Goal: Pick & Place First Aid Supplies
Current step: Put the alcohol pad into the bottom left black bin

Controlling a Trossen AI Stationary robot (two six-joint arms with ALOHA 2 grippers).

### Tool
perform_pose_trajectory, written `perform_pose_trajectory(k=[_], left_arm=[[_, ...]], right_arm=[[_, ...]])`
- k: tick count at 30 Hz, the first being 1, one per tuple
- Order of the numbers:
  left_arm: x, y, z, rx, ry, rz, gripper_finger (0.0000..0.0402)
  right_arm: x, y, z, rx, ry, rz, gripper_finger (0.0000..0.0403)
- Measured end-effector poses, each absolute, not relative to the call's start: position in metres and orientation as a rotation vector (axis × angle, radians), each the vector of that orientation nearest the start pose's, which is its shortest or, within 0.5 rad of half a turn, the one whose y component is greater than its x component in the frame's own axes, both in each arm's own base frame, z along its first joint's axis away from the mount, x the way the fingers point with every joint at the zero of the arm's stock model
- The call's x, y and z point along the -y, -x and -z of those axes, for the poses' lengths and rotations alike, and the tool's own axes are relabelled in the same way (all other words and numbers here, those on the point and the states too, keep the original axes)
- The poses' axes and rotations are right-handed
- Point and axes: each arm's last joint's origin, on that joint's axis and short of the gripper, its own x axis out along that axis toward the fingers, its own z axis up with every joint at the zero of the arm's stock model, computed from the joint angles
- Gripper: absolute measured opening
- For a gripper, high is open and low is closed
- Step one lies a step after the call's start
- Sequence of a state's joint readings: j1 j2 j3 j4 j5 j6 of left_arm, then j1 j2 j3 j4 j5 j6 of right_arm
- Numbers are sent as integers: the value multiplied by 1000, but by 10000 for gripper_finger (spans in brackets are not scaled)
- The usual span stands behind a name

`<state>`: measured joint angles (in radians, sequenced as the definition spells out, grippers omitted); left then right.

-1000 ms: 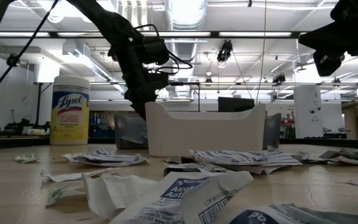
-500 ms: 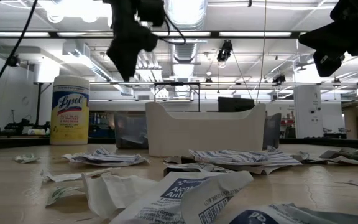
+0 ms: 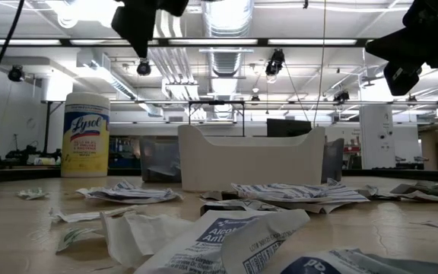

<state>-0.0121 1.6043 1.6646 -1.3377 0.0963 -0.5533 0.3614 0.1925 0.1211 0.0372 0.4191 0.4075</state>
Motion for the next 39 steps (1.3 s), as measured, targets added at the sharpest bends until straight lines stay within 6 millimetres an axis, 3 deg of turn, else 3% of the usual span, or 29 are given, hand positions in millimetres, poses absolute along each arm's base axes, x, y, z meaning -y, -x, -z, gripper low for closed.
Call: perform_pose_trajectory(k=[8, 20, 26, 32, 39], left_arm=[[58, -315, -344, -1192, 477, -118, 181], [101, -330, -320, -1239, 379, -17, 181], [121, -351, -302, -1190, 433, -4, 181], [154, -369, -279, -1138, 462, 63, 181], [177, -381, -246, -1188, 542, 25, 181]], right_arm=[[-26, -101, -193, -20, -380, 63, 8], [-26, -101, -193, -21, -379, 64, 8], [-26, -101, -193, -22, -379, 65, 8], [-26, -101, -193, -22, -379, 65, 8], [-26, -101, -193, -23, -378, 64, 8]])
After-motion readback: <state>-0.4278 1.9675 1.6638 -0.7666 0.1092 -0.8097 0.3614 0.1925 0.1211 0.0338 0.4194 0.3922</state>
